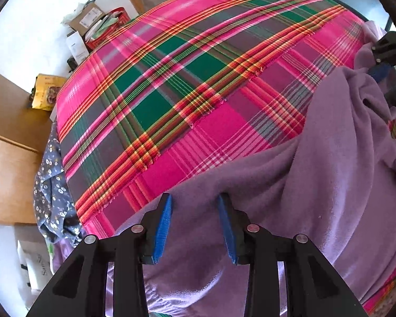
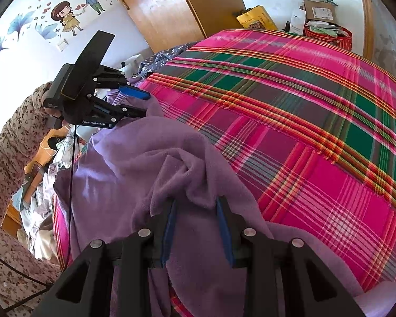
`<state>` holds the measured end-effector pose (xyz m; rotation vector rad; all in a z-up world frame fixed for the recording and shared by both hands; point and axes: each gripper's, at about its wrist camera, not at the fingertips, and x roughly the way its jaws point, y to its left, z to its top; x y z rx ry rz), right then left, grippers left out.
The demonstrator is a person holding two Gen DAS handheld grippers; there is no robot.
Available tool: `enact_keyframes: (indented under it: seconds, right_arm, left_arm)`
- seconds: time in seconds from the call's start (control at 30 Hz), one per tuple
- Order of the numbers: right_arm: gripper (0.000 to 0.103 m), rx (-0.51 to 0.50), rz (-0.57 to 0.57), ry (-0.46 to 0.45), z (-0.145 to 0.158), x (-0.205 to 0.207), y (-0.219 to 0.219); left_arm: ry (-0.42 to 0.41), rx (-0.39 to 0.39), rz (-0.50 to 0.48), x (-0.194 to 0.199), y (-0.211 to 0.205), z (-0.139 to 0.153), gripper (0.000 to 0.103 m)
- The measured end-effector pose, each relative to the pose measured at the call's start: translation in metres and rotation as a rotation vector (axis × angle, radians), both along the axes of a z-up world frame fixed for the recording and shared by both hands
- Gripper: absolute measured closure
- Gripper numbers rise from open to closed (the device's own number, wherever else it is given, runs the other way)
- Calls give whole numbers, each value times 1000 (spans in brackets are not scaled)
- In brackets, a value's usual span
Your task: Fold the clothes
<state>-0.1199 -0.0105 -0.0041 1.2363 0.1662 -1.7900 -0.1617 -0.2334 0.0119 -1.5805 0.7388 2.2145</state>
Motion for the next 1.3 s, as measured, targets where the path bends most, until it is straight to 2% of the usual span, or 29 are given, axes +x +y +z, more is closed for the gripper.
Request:
enact_keyframes:
  seconds: [0.03, 0.13, 0.17, 0.27, 0.37, 0.43, 0.5, 0.73, 0.87, 1.1, 1.3]
  right_arm:
    - [71, 0, -2, 0, 0, 0, 0]
    - [71, -1, -6, 1, 0, 1, -1]
    - [71, -1, -9, 2, 0, 1, -1]
    - [71, 4, -12, 19, 1, 5, -2]
    - [77, 25, -10, 67, 5, 10, -4]
    - [95, 53, -4, 117, 7, 15, -6]
    - [98, 57, -2, 152, 12, 19, -4]
    - [100, 66, -4, 261, 27, 31, 1]
    - [100, 51, -41, 240, 28, 27, 6]
    - [101, 19, -39, 295, 46, 47, 10]
    - [101, -18, 38, 286, 52, 79, 9]
  left_arm:
    - [2, 5, -4, 2, 3, 0, 70]
    - [11, 13, -17, 9, 10, 1, 85]
    - [16, 12, -24, 11, 12, 1, 93]
    - [61, -32, -43, 23, 21, -3, 99]
    - [75, -13, -6, 27, 20, 0, 100]
    - [89, 4, 19, 29, 18, 4, 100]
    - [104, 18, 42, 34, 15, 7, 101]
    - [177, 85, 126, 50, 4, 22, 101]
    - [197, 90, 149, 43, 1, 20, 101]
    - [216, 126, 214, 47, -15, 22, 101]
    - [212, 169, 234, 47, -17, 22, 100]
